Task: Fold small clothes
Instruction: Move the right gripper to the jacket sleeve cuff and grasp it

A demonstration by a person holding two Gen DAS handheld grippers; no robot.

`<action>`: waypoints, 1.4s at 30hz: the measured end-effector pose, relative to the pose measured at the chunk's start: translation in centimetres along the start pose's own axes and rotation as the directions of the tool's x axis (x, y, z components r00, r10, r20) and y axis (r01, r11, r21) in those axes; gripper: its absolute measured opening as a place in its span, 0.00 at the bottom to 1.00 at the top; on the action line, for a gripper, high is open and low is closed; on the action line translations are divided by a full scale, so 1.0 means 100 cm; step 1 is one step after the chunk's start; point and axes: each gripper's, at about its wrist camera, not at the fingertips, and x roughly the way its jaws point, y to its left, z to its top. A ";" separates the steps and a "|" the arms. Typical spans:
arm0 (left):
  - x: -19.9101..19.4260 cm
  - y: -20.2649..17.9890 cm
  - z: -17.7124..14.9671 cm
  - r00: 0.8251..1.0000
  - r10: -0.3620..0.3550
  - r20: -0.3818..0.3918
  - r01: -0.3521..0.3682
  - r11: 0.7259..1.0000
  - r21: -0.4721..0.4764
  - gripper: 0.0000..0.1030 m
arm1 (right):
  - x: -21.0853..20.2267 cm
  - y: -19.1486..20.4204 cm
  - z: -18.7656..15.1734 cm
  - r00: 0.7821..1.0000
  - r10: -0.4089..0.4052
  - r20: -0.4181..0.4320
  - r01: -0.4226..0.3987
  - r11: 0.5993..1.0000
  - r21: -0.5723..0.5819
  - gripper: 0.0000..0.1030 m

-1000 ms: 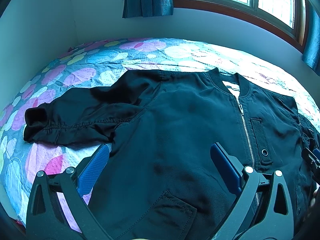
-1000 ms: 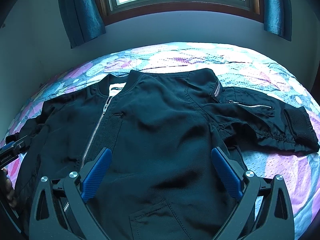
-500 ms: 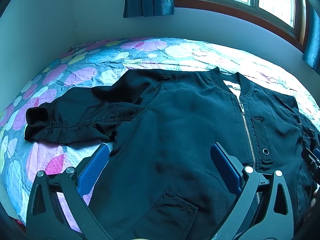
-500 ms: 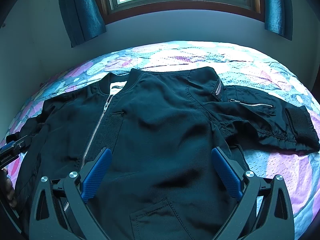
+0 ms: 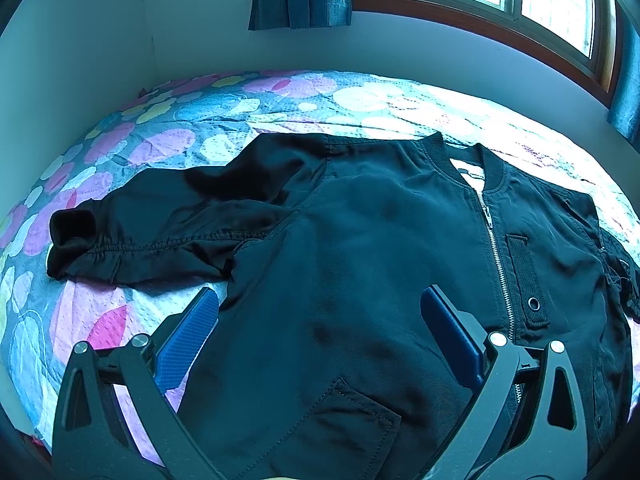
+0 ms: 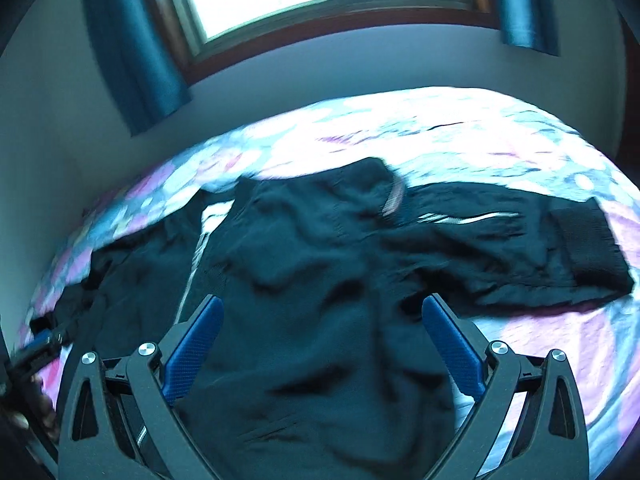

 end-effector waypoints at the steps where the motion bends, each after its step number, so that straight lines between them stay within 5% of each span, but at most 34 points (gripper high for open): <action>1: 0.001 0.000 0.000 1.000 0.001 -0.003 -0.001 1.000 -0.003 0.98 | -0.003 -0.013 0.008 0.998 -0.056 0.010 0.056 0.998 -0.006 0.96; 5: 0.005 -0.001 -0.002 1.000 0.001 -0.016 -0.001 1.000 -0.006 0.98 | -0.002 -0.082 0.032 0.943 -0.332 0.036 0.332 0.943 0.003 0.95; 8: 0.008 -0.003 -0.004 1.000 0.005 -0.024 -0.005 1.000 0.003 0.98 | 0.020 -0.135 0.041 0.923 -0.375 -0.086 0.380 0.924 0.038 0.91; 11: 0.010 -0.005 -0.005 1.000 0.007 -0.030 -0.007 1.000 0.011 0.98 | 0.038 -0.159 0.041 0.902 -0.405 -0.149 0.411 0.912 0.005 0.55; 14: 0.013 -0.007 -0.006 0.999 0.009 -0.038 -0.008 1.000 0.019 0.98 | 0.057 -0.181 0.034 0.898 -0.369 -0.239 0.388 0.921 0.034 0.52; 17: 0.015 -0.006 -0.008 0.999 0.003 -0.050 -0.002 1.000 0.017 0.98 | 0.056 -0.177 0.031 0.905 -0.361 -0.225 0.369 0.929 -0.006 0.54; 20: 0.018 -0.006 -0.008 0.998 -0.008 -0.065 0.009 1.000 0.011 0.98 | 0.051 -0.181 0.031 0.895 -0.384 -0.226 0.385 0.922 -0.040 0.28; 23: 0.019 -0.006 -0.009 0.997 -0.015 -0.075 0.015 1.000 0.010 0.98 | 0.028 -0.213 0.037 0.938 -0.283 -0.199 0.308 0.945 0.107 0.04; 27: 0.018 -0.007 -0.010 0.997 -0.022 -0.077 0.023 1.000 0.011 0.98 | -0.023 -0.266 0.032 0.955 -0.277 -0.106 0.296 0.907 0.299 0.04; 30: 0.019 -0.008 -0.010 0.997 -0.026 -0.079 0.027 1.000 0.015 0.98 | -0.054 -0.315 0.015 0.958 -0.278 -0.078 0.282 0.842 0.460 0.04; 35: 0.024 -0.010 -0.012 0.995 -0.026 -0.098 0.028 0.999 0.023 0.98 | -0.045 -0.294 0.011 0.964 -0.244 -0.107 0.267 0.898 0.351 0.10; 39: 0.027 -0.010 -0.014 0.993 -0.022 -0.113 0.025 1.000 0.020 0.98 | -0.017 -0.240 0.021 0.979 -0.171 -0.113 0.195 0.948 0.253 0.58; 42: 0.025 -0.007 -0.015 0.993 -0.029 -0.114 0.030 1.000 0.009 0.98 | 0.008 -0.198 0.029 0.961 -0.243 -0.135 0.255 0.963 0.087 0.59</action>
